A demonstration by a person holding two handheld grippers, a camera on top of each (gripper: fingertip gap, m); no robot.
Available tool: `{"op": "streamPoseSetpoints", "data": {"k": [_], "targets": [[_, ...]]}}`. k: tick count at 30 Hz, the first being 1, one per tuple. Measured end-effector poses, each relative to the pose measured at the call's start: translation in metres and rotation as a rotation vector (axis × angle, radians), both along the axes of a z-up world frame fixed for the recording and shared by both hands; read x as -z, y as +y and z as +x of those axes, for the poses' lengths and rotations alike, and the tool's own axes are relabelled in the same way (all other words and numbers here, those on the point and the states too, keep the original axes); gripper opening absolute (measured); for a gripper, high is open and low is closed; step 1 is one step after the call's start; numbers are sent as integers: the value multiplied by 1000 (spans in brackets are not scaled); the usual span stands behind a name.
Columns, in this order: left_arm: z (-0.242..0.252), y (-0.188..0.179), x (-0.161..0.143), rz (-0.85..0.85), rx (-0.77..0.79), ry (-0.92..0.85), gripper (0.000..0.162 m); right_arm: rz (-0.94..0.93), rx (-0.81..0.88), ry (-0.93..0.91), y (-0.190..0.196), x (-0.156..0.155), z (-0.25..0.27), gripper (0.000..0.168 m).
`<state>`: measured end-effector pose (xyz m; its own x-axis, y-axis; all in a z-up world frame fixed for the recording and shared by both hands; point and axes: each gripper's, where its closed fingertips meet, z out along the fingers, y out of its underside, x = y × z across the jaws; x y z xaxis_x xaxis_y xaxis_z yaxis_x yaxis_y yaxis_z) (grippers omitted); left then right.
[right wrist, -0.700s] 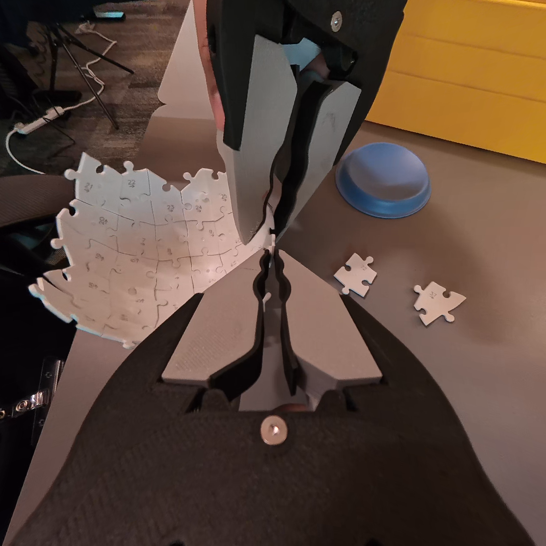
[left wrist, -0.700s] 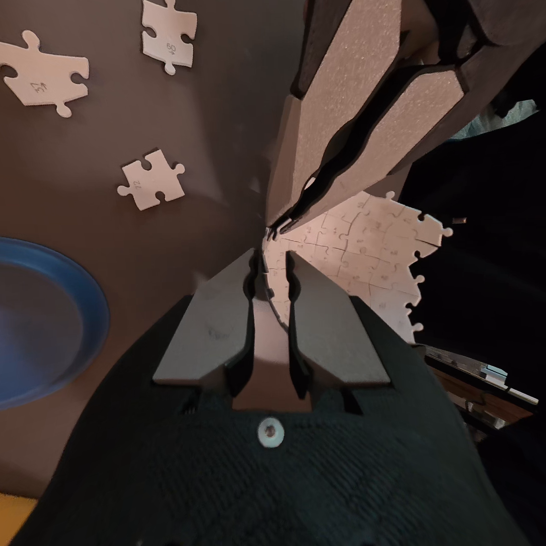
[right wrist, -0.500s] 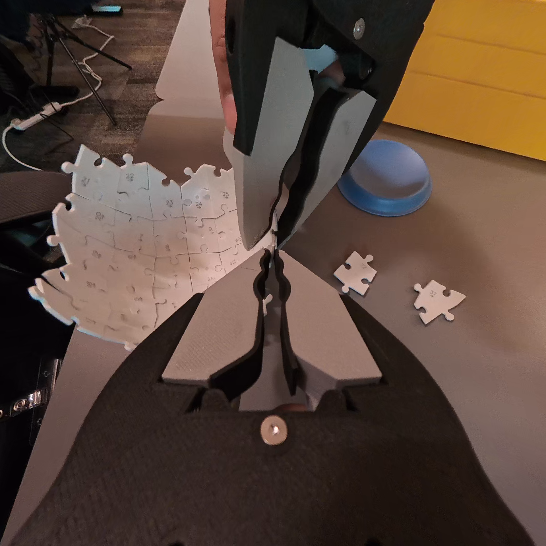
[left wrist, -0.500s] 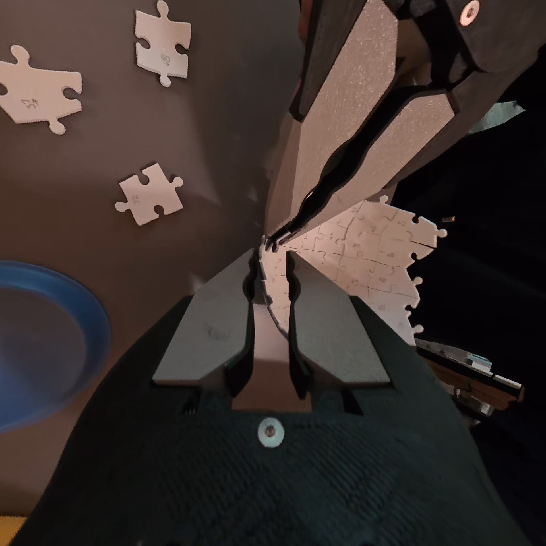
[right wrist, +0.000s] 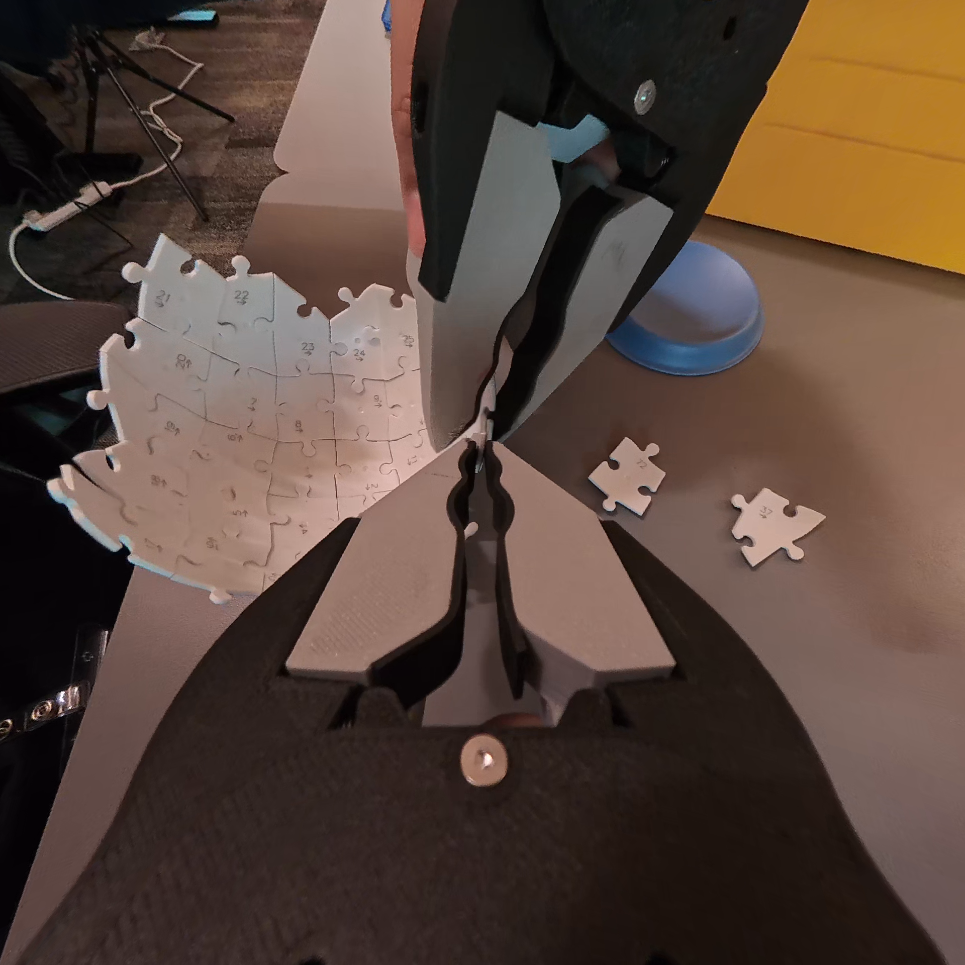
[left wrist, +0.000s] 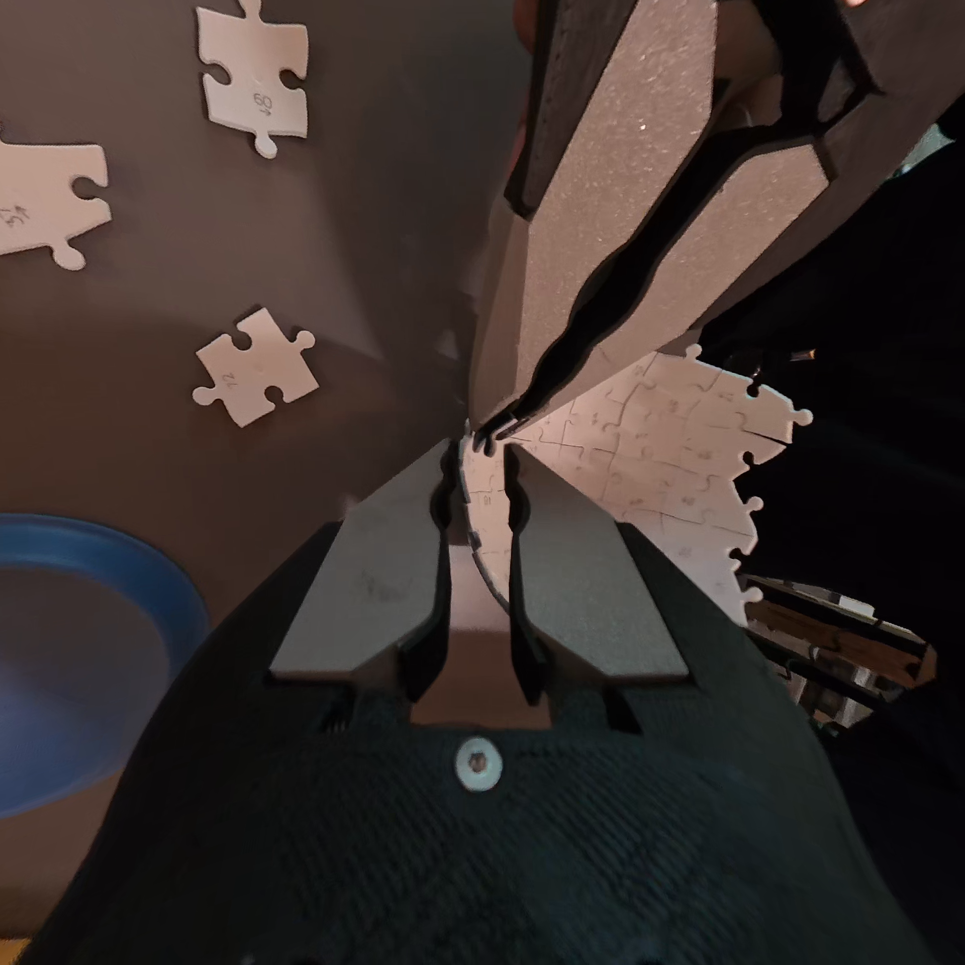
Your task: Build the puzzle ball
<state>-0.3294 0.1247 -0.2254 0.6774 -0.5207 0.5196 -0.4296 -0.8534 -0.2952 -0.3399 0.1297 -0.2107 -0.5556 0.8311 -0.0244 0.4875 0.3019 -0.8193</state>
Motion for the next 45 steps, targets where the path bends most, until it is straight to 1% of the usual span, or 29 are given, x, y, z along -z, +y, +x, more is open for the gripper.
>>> {"op": "streamPoseSetpoints", "data": {"k": [9, 13, 20, 26, 33, 39, 45], "targets": [[0, 0, -1, 35, -19, 9, 11, -10, 3, 3, 1, -2, 0, 1], [0, 3, -2, 67, -59, 9, 6, -17, 0, -5, 1, 0, 1, 2], [-2, 1, -2, 88, -104, -2, 7, -12, 3, 3, 2, -3, 1, 1], [-3, 1, -2, 91, -105, 5, 7, 22, 4, 24, 2, -4, 0, 1], [-5, 5, -2, 109, -132, 11, 3, 46, 4, 40, 4, -5, 0, 1], [-3, 2, -5, 100, -138, -7, 8, 51, -1, 49, 3, -7, 0, 1], [-2, 6, -4, 91, -165, 1, 6, 64, 4, 48, 5, -6, 0, 1]]}}
